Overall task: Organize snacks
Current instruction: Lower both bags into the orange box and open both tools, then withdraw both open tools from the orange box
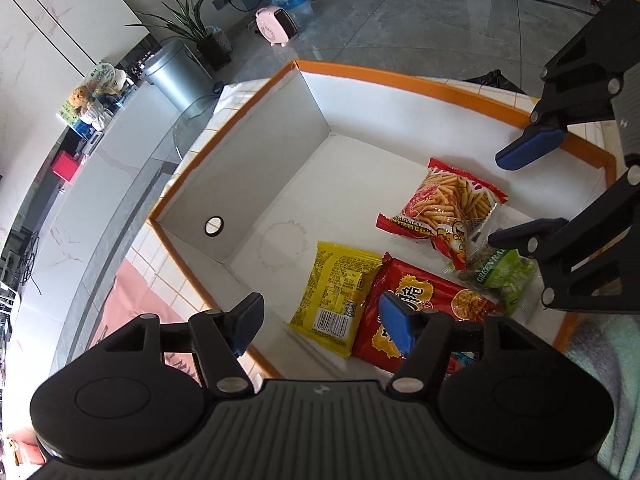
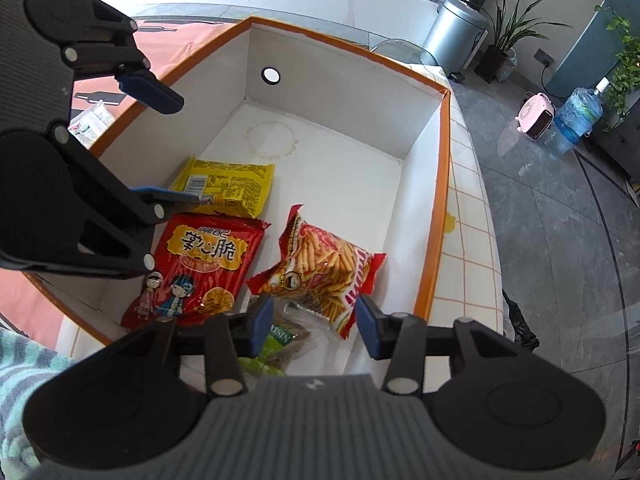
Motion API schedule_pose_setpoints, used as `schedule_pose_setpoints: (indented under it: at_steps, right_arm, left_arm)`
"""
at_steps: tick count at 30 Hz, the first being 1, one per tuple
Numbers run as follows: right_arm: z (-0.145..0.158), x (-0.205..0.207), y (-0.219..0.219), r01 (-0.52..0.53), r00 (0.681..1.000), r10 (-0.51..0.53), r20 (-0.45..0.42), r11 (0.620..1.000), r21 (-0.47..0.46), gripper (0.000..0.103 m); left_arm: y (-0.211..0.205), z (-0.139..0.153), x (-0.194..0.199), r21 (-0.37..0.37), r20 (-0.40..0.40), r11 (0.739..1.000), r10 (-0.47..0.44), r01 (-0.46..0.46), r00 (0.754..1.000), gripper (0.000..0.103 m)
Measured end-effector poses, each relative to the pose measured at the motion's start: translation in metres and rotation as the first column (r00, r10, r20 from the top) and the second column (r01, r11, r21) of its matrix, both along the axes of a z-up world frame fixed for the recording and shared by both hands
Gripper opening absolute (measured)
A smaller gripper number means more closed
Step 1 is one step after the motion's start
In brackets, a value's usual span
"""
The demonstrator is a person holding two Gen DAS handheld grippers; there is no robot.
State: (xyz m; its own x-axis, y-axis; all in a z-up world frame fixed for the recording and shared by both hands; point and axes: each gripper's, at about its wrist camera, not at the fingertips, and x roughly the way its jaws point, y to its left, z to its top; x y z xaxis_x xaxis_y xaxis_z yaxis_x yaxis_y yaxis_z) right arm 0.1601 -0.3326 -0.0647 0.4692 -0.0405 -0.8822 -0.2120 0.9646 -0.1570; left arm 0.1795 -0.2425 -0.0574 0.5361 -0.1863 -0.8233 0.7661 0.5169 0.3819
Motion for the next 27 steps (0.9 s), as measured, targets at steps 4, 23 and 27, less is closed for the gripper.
schedule_pose_setpoints:
  at_steps: [4,23,27]
  right_arm:
    - [0.010,-0.007,0.006,0.001,1.000,-0.002,0.016,1.000,0.013,0.049]
    - [0.069,-0.067,0.061,0.056,0.984,-0.099,0.149,0.963,0.264,0.074]
    - [0.072,-0.080,0.081,0.083,0.973,-0.148,0.179,0.942,0.326,0.075]
  left_arm:
    - [0.009,0.015,-0.009,-0.023,0.019,1.000,0.008,-0.008,1.000,0.078]
    - [0.112,0.074,-0.067,-0.298,0.075,0.924,0.272,-0.238,0.959,0.078]
    - [0.144,0.078,-0.082,-0.375,0.066,0.868,0.374,-0.325,0.925,0.079]
